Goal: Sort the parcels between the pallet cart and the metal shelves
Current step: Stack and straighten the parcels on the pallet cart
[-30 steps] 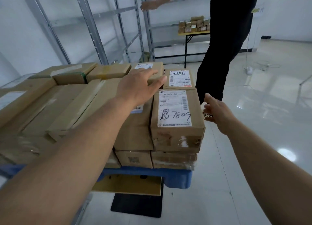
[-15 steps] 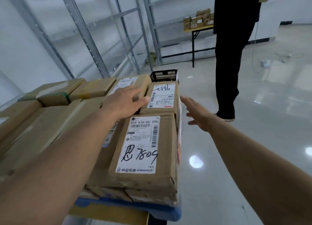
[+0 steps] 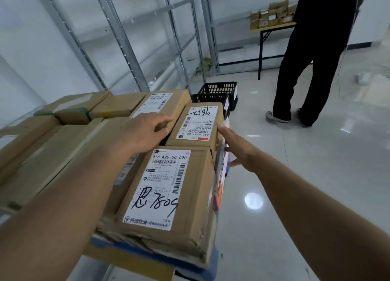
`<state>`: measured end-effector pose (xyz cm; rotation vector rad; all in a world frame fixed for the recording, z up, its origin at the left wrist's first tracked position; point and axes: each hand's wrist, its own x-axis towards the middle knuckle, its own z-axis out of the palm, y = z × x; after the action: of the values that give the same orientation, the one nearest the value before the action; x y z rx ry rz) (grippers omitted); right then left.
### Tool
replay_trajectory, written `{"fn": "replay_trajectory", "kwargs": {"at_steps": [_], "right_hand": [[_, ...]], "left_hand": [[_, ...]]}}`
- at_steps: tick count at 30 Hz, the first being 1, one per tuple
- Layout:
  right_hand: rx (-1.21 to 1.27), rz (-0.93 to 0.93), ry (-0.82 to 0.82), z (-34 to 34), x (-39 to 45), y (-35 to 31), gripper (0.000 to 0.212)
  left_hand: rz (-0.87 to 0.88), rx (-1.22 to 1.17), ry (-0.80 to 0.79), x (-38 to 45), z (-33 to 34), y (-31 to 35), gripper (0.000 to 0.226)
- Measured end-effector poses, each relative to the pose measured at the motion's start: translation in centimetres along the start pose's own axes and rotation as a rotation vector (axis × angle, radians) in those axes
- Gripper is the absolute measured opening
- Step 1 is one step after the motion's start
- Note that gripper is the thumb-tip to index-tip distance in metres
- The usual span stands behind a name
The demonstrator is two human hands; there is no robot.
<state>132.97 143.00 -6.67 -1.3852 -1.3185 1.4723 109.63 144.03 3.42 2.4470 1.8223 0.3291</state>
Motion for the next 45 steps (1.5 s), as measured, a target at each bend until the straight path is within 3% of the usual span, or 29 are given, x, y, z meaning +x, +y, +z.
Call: {"fn": "replay_trajectory", "kwargs": {"at_steps": [3, 7, 12, 14, 18, 22, 32, 45], "right_hand": [[-0.031, -0.026, 0.01, -0.6, -0.2, -0.3, 0.061], [-0.162, -0.21, 0.122, -1.7, 0.2, -2.1, 0.038], [-0.436, -0.28, 0.274, -2.2, 2.1, -6.0, 0.041], [-0.529, -0.326, 0.274, -1.0, 2.3, -7.9, 0.058], [-0.624, -0.45, 0.187, 3.0, 2.2, -10.8, 0.052], [-0.825, -0.449, 0.073, 7.6, 1.8, -13.4, 0.068], [-1.213, -0.518, -0.038, 20.7, 0.4, -17.8, 0.072], [-1.162, -0.466, -0.082, 37.2, -0.9, -19.2, 0.068]], "left_hand": [[-0.014, 0.005, -0.007, -0.1, -0.1, 0.1, 0.04], [-0.052, -0.048, 0.018, -0.6, -0.4, 0.1, 0.049], [-0.071, -0.041, 0.089, -2.6, -1.0, -1.3, 0.05], [-0.103, -0.027, 0.101, -3.7, -1.7, -2.3, 0.051], [-0.153, 0.007, 0.142, -6.0, -3.2, -4.2, 0.051], [-0.21, -0.018, 0.21, -8.6, -5.1, -6.5, 0.051], [-0.256, -0.034, 0.24, -15.9, -9.3, -16.0, 0.052], [-0.346, -0.006, 0.237, -26.3, -11.4, -32.0, 0.053]]}}
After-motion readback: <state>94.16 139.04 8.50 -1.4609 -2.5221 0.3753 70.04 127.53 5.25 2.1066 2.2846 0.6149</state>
